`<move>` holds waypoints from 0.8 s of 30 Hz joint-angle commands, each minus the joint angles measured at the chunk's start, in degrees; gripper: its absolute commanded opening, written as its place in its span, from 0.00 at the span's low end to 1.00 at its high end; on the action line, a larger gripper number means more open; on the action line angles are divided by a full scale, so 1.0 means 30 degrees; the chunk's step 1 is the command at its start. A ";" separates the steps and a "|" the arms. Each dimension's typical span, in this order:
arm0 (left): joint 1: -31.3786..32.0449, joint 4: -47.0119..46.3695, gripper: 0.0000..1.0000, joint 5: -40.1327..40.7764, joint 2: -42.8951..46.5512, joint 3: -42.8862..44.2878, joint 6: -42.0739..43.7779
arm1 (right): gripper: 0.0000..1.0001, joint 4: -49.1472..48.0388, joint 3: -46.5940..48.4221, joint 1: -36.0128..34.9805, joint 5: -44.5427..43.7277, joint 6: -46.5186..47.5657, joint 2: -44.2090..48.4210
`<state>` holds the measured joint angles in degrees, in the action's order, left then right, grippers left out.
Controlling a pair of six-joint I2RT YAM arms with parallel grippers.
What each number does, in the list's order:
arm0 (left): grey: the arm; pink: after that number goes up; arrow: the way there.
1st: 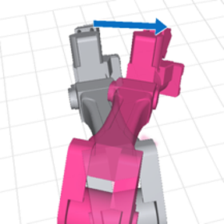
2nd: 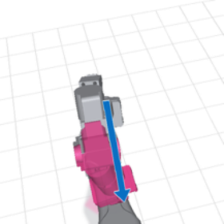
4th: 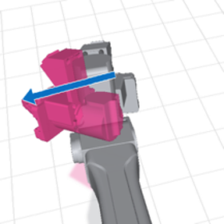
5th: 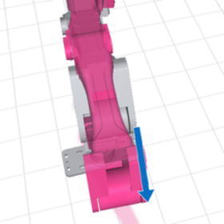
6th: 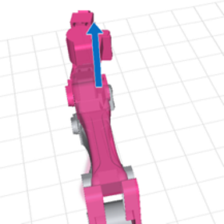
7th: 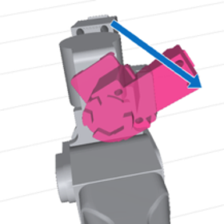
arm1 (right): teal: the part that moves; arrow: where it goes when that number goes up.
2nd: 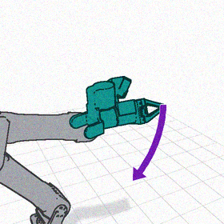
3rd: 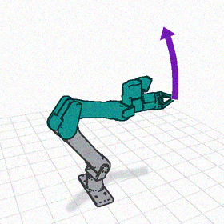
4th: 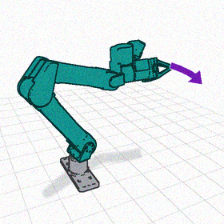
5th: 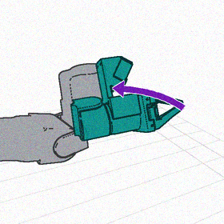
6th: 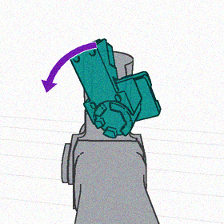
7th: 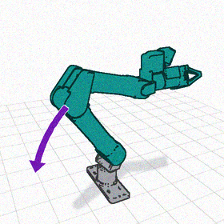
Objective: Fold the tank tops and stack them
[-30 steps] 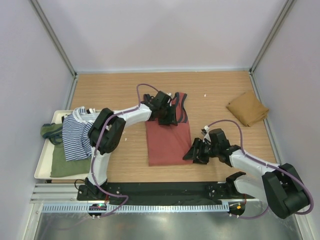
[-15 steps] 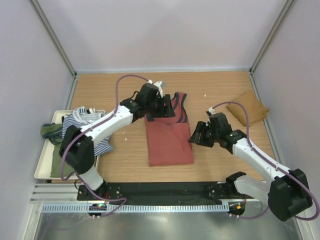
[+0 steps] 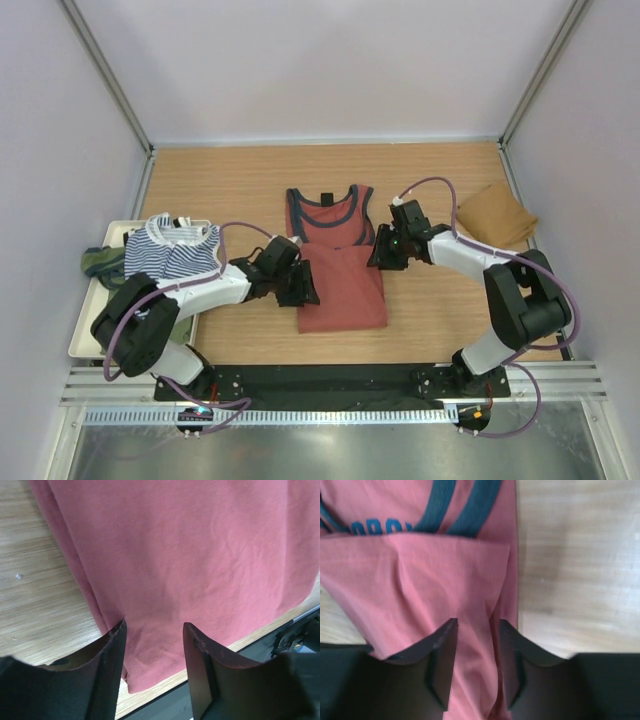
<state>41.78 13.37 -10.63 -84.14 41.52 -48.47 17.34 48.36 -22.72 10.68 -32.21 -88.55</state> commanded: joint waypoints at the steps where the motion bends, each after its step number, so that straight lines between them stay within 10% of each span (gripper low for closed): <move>1: 0.0048 -0.1528 0.48 0.0262 0.0187 -0.0215 -0.0806 | 0.40 -0.1211 0.1427 0.0073 -0.0657 0.0393 -0.0598; 5: 0.0019 -0.1262 0.42 0.0701 -0.0108 -0.1062 -0.0895 | 0.09 -0.0831 0.2335 0.0103 -0.1534 0.0977 -0.1214; 12: 0.0019 0.0199 0.37 0.2019 0.0594 -0.1652 -0.0456 | 0.06 -0.0858 0.2894 0.0102 -0.2475 0.1216 -0.1537; 19: 0.0048 0.1373 0.38 0.2956 0.1180 -0.1243 -0.0075 | 0.30 -0.1094 0.2690 0.0161 -0.2475 0.0980 -0.2474; 24: 0.0048 0.2135 0.61 0.2783 0.2700 -0.1007 0.0306 | 0.63 -0.1152 0.1959 0.0161 -0.1656 0.1038 -0.0486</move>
<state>41.89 15.42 -4.43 -79.42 37.74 -49.21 16.32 54.85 -22.37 5.28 -29.58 -95.24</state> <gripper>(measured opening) 0.578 0.609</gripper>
